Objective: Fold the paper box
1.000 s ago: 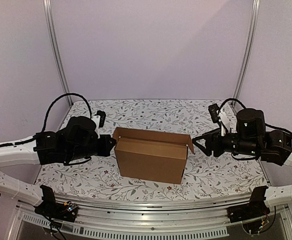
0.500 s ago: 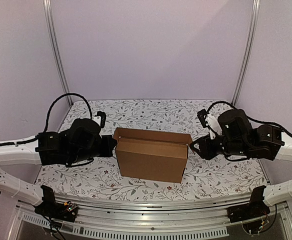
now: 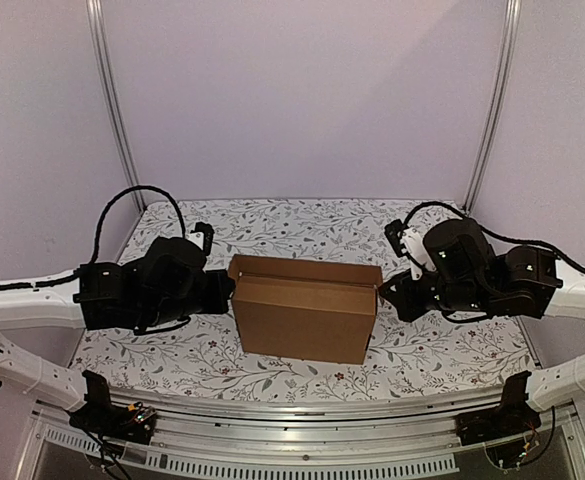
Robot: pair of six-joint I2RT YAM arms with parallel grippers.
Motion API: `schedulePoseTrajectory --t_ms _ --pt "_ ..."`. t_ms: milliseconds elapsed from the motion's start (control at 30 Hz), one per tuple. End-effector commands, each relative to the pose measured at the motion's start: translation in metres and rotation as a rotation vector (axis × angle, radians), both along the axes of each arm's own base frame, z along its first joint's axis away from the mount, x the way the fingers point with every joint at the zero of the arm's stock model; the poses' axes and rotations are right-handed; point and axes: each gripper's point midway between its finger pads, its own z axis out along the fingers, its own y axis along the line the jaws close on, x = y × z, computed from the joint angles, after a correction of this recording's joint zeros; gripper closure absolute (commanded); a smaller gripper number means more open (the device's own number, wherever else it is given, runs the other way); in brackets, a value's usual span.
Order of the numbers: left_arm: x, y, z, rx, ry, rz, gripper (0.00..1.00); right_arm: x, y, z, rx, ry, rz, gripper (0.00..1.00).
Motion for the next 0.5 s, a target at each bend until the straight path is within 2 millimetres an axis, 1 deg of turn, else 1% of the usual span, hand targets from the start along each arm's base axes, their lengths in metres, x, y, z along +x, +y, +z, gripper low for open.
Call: schedulePoseTrajectory --t_ms 0,133,300,467 --pt "-0.0295 0.0193 -0.0643 0.204 0.174 -0.048 1.00 0.0024 0.0017 0.0030 -0.023 -0.011 -0.023 0.96" --pt "-0.0298 0.0181 -0.0638 0.201 0.175 -0.050 1.00 0.0038 0.0012 0.0021 -0.056 -0.021 -0.042 1.00" --pt "-0.0302 0.0169 -0.0627 0.199 0.173 -0.051 1.00 0.0043 0.0042 0.0008 -0.066 -0.019 -0.053 1.00" --pt "-0.0305 0.0156 -0.0619 0.198 0.169 -0.051 1.00 0.0043 0.0096 0.0057 -0.018 -0.015 -0.062 1.00"
